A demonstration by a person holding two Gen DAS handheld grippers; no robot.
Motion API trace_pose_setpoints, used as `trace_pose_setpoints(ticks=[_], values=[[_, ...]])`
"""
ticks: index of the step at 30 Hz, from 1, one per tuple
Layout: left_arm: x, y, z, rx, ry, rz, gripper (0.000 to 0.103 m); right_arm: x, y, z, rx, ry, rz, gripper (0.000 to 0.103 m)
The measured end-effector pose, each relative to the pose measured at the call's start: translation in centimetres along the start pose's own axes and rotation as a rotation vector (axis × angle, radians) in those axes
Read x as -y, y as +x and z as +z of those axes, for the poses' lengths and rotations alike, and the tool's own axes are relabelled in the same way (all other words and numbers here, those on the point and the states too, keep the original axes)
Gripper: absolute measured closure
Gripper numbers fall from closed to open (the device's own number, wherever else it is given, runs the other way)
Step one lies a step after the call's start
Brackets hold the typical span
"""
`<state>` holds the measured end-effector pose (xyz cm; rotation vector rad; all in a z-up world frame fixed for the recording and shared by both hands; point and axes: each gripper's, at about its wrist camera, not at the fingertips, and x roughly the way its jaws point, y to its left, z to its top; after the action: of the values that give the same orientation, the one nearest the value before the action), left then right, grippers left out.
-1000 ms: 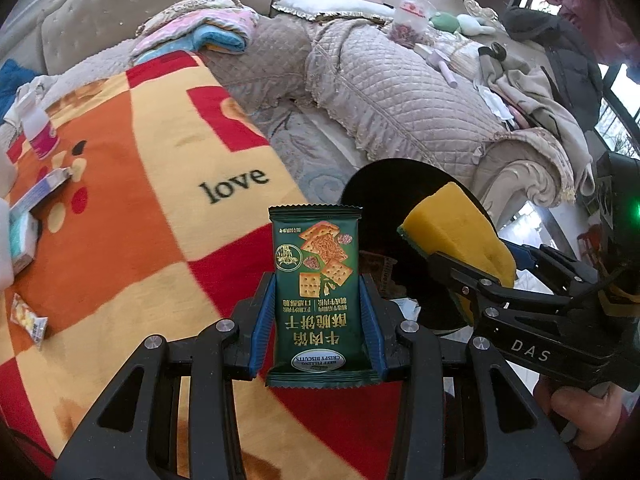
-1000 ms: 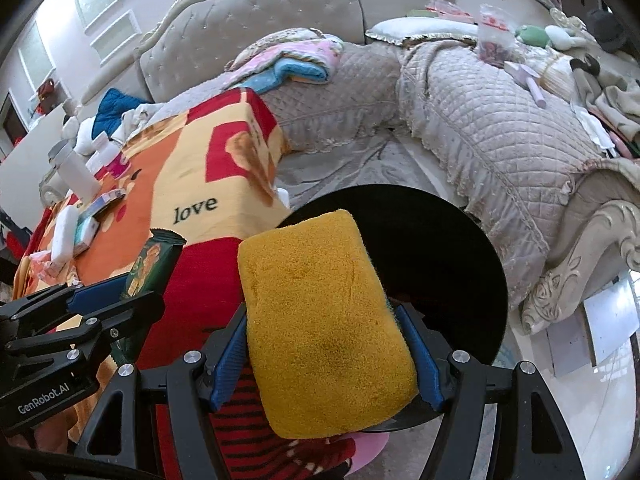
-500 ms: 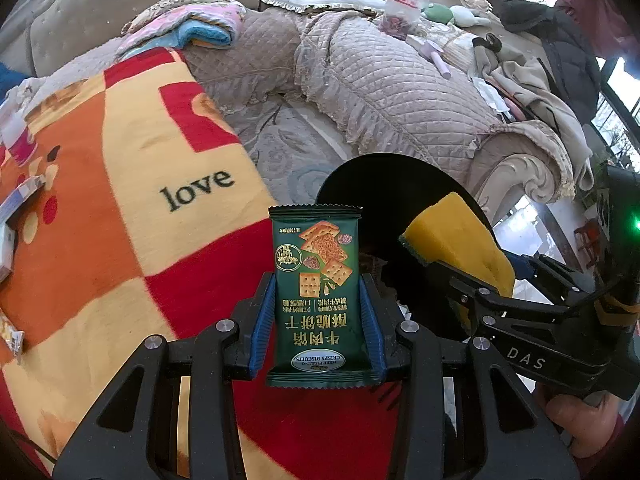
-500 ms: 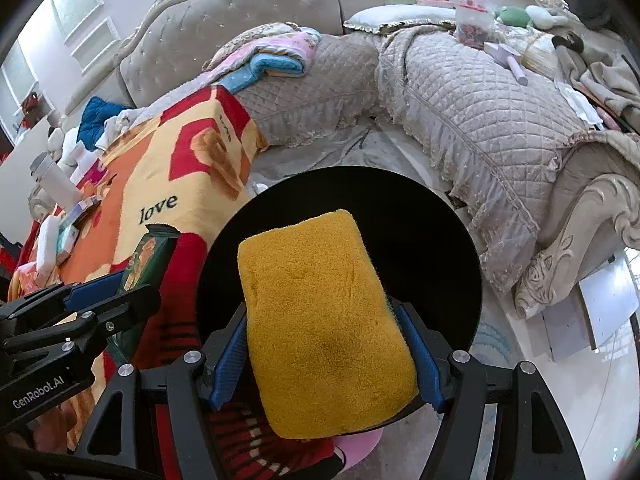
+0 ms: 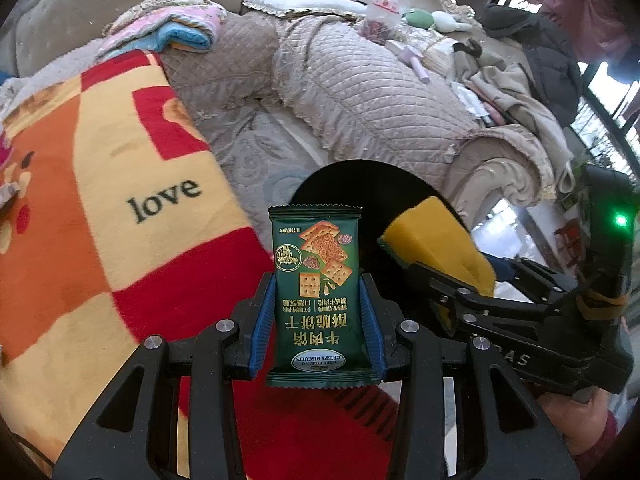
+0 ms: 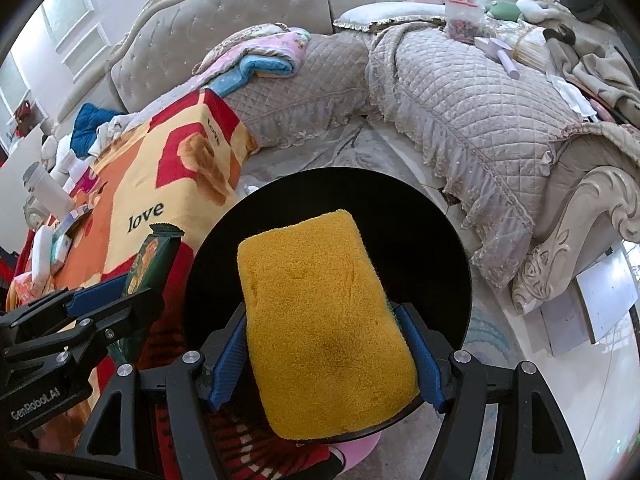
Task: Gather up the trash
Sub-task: 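Open both grippers to drop the cracker packet and sponge into the bin, then move both open grippers back over the remaining trash on the blanket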
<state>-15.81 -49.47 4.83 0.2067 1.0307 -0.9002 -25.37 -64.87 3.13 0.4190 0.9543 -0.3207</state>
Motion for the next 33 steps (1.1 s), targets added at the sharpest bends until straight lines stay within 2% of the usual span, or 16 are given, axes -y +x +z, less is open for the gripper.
trace_pose_setpoints(ticks=[4, 6, 12, 22, 29, 33], values=[[0.0, 0.1, -0.1, -0.014, -0.008, -0.065, 0.062, 0.5, 0.0, 0.1, -0.001, 0.036, -0.004, 0.025], [0.1, -0.1, -0.1, -0.011, -0.005, -0.061, 0.055, 0.6, -0.1, 0.1, -0.004, 0.050, -0.006, 0.023], [-0.7, -1.0, -0.4, -0.001, -0.019, -0.045, 0.055, 0.4, -0.1, 0.0, -0.011, 0.043, -0.005, 0.023], [-3.5, -2.7, -1.6, 0.010, -0.043, 0.082, 0.055, -2.5, -0.5, 0.0, -0.016, -0.008, 0.021, 0.023], [-6.7, -4.8, -3.2, 0.018, -0.091, 0.148, 0.055, -6.9, -0.5, 0.0, -0.026, -0.087, 0.071, 0.023], [-9.9, -6.6, -4.5, 0.020, -0.137, 0.192, 0.055, -10.4, 0.0, -0.2, -0.049, -0.147, 0.123, 0.022]])
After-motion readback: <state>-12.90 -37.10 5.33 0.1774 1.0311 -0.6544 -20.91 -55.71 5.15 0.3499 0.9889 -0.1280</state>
